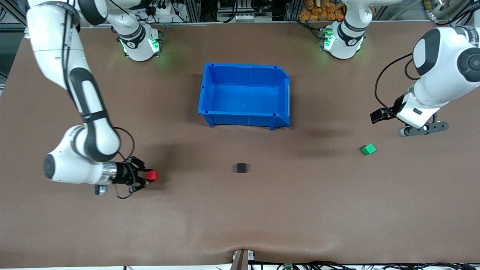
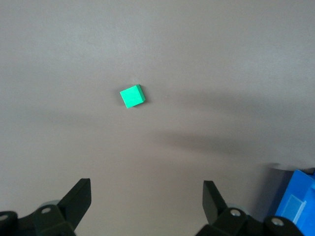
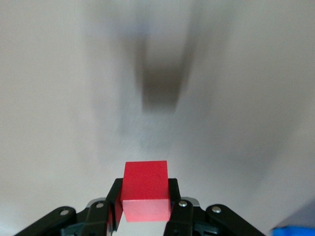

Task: Attach green and red cubes to black cube
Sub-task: 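Carry the red cube to the black cube while the left gripper reaches the green cube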

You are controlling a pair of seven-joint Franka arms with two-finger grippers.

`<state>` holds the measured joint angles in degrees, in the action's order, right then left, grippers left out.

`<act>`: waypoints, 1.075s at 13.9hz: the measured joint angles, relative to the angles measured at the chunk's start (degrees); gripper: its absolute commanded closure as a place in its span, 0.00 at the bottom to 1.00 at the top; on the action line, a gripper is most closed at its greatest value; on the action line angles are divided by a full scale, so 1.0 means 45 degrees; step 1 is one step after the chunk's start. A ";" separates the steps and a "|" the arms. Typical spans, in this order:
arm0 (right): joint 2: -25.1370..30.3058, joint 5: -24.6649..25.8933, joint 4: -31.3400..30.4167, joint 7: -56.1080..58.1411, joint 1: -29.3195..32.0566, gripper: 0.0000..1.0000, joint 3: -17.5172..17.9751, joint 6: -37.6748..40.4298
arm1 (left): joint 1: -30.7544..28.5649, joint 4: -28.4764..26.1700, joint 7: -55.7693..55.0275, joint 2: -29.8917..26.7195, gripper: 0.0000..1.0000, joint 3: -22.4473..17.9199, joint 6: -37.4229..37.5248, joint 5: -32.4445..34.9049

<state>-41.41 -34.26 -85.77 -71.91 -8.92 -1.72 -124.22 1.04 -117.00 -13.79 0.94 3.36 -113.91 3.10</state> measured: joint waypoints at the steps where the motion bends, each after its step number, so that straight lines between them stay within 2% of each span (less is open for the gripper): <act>1: -0.0094 -0.0265 -0.0003 -0.0903 -0.0429 1.00 0.0008 -0.0723 | -0.0047 -0.0041 -0.0019 0.0219 0.00 -0.0010 -0.0163 0.0000; 4: -0.0595 -0.0672 0.0048 -0.3248 -0.1806 1.00 0.0041 -0.3131 | -0.0507 -0.0186 -0.0031 0.0965 0.00 -0.0038 -0.0767 0.0000; 6: -0.1174 -0.0695 0.0453 -0.4726 -0.2717 1.00 0.0054 -0.3897 | -0.0861 -0.0309 -0.0031 0.1393 0.00 -0.0047 -0.1106 0.0000; 9: -0.1858 -0.0729 0.1043 -0.5829 -0.3609 1.00 0.0050 -0.4250 | -0.1374 -0.0375 -0.0031 0.2013 0.00 -0.0059 -0.1474 0.0000; 15: -0.2081 -0.0790 0.1149 -0.6913 -0.4877 1.00 0.0055 -0.4234 | -0.1863 -0.0379 -0.0119 0.3227 0.00 -0.0095 -0.2674 0.0000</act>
<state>-50.77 -37.82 -80.60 -103.02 -30.87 -1.47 -143.27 -7.34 -118.71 -14.33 15.46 2.93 -125.94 3.10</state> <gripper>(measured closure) 0.599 0.000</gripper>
